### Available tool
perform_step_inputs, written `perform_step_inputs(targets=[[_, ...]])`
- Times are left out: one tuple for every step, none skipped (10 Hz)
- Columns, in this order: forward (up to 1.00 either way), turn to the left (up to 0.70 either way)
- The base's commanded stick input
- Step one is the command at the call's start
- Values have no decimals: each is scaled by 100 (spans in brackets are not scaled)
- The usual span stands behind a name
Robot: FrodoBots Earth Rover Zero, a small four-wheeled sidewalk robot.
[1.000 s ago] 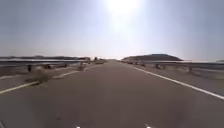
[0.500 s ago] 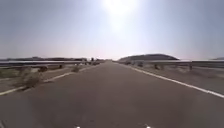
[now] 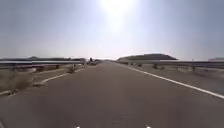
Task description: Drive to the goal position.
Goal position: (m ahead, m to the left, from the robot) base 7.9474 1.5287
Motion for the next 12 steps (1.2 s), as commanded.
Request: perform_step_inputs(targets=[[70, 0], [70, 0], [70, 0], [70, 0], [70, 0], [70, 0], [70, 0], [70, 0], [70, 0], [70, 0], [70, 0], [70, 0]])
